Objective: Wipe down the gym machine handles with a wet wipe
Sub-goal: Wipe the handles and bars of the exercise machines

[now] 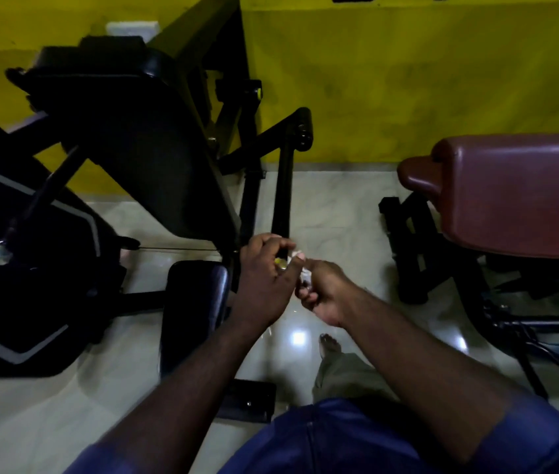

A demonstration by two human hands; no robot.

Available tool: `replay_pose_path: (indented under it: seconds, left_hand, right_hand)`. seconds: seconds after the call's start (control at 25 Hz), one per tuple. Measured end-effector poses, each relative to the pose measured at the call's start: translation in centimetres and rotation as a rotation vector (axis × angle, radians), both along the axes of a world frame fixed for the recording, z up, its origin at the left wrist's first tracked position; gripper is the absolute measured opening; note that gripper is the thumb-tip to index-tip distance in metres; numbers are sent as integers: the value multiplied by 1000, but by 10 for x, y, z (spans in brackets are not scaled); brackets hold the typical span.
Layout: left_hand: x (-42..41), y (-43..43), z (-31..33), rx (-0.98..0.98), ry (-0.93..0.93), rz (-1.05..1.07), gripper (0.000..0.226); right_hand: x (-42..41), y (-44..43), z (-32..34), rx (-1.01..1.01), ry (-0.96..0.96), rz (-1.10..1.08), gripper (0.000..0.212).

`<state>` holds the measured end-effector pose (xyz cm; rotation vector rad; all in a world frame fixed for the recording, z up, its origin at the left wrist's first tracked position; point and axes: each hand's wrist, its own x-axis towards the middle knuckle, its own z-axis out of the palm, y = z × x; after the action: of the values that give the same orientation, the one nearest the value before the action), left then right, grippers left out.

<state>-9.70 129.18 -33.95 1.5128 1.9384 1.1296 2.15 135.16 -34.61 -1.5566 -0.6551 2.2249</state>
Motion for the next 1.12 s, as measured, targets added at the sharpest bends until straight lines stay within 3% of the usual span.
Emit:
replay_pose_path:
  seconds: [0.12,0.24,0.36,0.6,1.0,1.08,1.12]
  left_hand:
    - [25,23,-3,81,108,-116,22]
    - [70,59,-8,68,152,-313,19]
    - [124,100,-15,20,117,-472,15]
    - [239,177,-27,38,139,-779,11]
    - [405,263,-61,-174,223,-1288,16]
    - [429,268,-83,-211,244,-1392,15]
    - [442,269,-98,-242,261,-1447,14]
  right_hand:
    - [61,7,-4,168,9,-38,32]
    - [138,11,-14,362,-239,-27,48]
    - [210,15,-26,430,-362,-252,36]
    - [325,21,-53,382,-293,-600,27]
    - [445,16,-77,157,-252,-1183,27]
    - [459,5,-86,164,-328,-1235,27]
    - [466,-1,-96,137,-473,-1227,28]
